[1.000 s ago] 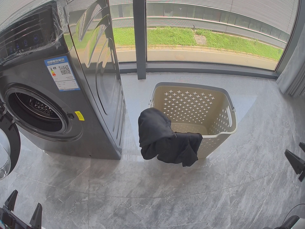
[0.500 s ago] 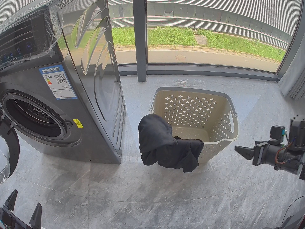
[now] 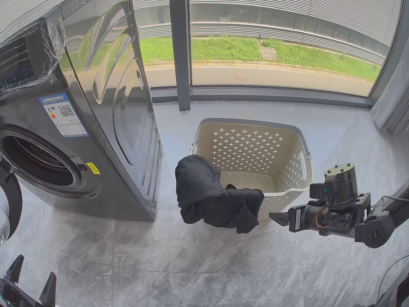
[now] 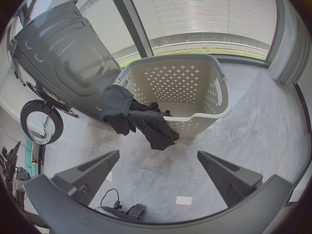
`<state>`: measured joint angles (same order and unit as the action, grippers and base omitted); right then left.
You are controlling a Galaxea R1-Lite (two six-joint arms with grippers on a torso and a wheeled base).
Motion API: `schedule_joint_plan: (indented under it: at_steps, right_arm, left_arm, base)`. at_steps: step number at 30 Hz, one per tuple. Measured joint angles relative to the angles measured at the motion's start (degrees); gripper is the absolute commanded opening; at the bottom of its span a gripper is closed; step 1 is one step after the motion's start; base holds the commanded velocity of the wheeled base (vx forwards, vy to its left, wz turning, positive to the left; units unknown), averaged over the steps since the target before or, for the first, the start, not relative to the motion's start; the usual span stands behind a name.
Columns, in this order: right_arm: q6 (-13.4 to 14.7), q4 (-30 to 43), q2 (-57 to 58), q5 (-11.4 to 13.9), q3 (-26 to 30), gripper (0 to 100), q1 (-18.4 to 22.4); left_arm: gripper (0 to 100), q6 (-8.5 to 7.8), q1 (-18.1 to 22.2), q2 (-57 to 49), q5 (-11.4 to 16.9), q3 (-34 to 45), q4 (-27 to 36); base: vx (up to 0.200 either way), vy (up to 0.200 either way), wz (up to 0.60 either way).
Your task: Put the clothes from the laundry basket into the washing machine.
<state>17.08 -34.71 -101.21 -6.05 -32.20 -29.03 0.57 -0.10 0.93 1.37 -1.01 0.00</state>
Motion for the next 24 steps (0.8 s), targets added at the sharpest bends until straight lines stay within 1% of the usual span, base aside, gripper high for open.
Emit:
schedule_joint_plan:
  at_steps: [2,8,14,21,24]
  right_arm:
    - [0.77,0.0,-1.85,-0.71,-1.16,100,-0.68]
    - [2.43,0.0,-7.03,-1.19,-4.63,100,-2.06]
    - [4.89,-0.02,-12.06,-1.37,-8.53,100,-3.63]
    - [5.74,-0.18,-17.57,-1.41,-12.67,100,-4.24]
    - [6.68,-1.74,-19.86,-1.43,-14.58,100,-4.32]
  left_arm:
    - [100,0.02,-0.01,0.0,-0.02,0.0,0.0]
    - [100,0.07,-0.04,0.0,-0.02,0.0,0.0]
    - [100,0.09,-0.04,0.0,-0.04,0.0,0.0]
    - [100,0.11,-0.04,0.0,-0.04,0.0,0.0]
    - [100,0.11,-0.04,0.0,-0.04,0.0,0.0]
  base:
    - [0.2,0.0,0.0]
    - [0.0,0.0,0.0]
    - [0.0,0.0,0.0]
    - [0.0,0.0,0.0]
    - [0.0,0.0,0.0]
